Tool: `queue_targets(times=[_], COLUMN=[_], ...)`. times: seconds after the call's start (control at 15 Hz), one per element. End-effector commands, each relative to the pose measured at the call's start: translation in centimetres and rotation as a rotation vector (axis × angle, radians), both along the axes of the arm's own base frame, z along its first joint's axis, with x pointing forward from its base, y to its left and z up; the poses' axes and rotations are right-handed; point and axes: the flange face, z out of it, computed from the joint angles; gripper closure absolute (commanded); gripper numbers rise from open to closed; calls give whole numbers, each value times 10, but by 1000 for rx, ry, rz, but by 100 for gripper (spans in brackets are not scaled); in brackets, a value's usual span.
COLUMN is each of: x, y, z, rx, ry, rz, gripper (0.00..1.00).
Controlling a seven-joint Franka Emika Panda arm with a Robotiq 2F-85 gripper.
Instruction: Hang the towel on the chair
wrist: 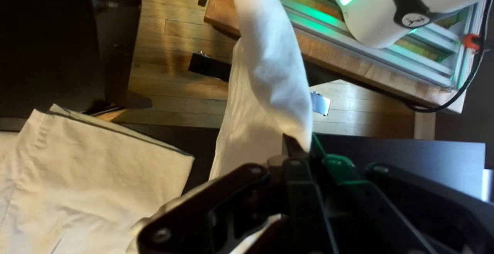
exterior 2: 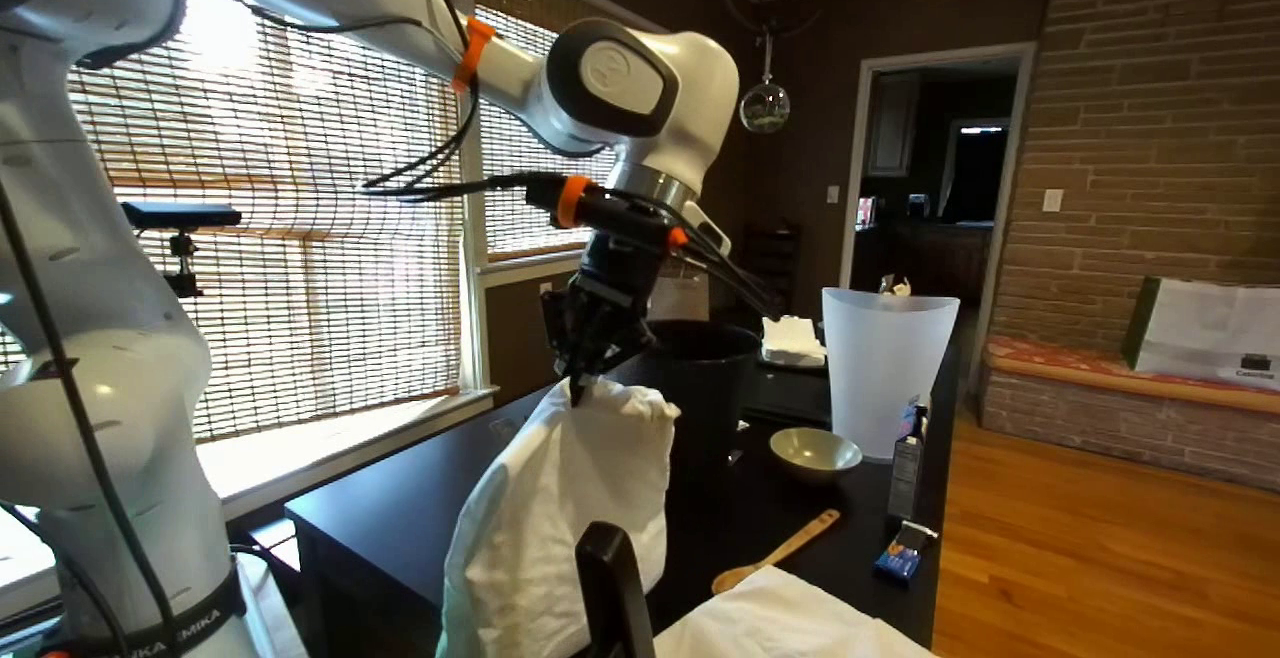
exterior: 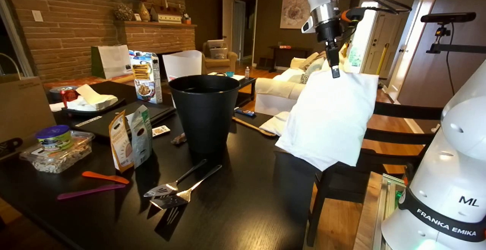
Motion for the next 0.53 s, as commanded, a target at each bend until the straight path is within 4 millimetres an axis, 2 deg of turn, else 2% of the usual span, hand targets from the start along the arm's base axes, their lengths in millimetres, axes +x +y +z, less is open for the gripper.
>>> queue_targets(times=[0.0,0.47], x=[-33,-75], y=[-5,-38], z=[31,66], rx=[-22,-25], ry=[51,115], rz=[61,81], gripper=[99,99])
